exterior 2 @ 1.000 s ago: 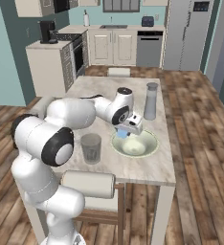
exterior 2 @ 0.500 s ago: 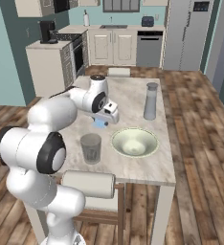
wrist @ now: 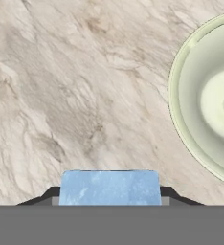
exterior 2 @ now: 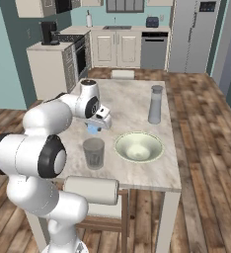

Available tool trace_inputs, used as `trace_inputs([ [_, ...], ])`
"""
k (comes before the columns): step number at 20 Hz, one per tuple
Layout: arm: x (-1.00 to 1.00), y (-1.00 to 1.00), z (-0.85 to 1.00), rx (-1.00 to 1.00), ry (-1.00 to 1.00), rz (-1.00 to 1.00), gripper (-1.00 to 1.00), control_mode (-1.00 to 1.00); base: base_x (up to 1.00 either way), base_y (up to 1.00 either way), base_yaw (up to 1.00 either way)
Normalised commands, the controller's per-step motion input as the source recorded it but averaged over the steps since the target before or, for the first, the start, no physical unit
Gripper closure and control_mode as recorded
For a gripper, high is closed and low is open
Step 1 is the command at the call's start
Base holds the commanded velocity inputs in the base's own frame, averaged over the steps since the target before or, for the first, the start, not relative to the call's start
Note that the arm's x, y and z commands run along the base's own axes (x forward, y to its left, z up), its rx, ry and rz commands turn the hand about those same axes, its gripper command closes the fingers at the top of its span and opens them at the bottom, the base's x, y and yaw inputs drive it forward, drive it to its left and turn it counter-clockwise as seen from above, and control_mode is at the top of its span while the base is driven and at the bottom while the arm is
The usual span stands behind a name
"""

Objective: There are two ice cubes in the ice bowl. Place both ice cubes in the glass cup.

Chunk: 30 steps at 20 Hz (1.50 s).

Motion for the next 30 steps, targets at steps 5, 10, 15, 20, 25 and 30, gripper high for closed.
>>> trace_inputs([
  [5, 0.0, 0.15, -0.22, 0.0, 0.0, 0.01, 1.0, -1.0, 0.0, 0.0, 0.0],
  [10, 0.0, 0.03, -0.26, 0.02, 0.0, 0.02, 1.0, -1.0, 0.0, 0.0, 0.0],
  [15, 0.0, 0.0, -0.07, 0.12, 0.0, 0.0, 1.0, -1.0, 0.0, 0.0, 0.0],
  [20, 0.0, 0.0, -0.01, 0.01, 0.0, 0.0, 1.0, -1.0, 0.0, 0.0, 0.0],
  [25, 0.03, 0.0, -0.21, -0.01, 0.01, 0.0, 1.0, -1.0, 0.0, 0.0, 0.0],
  [30, -0.05, 0.03, -0.11, 0.0, 0.0, 0.0, 1.0, -1.0, 0.0, 0.0, 0.0],
])
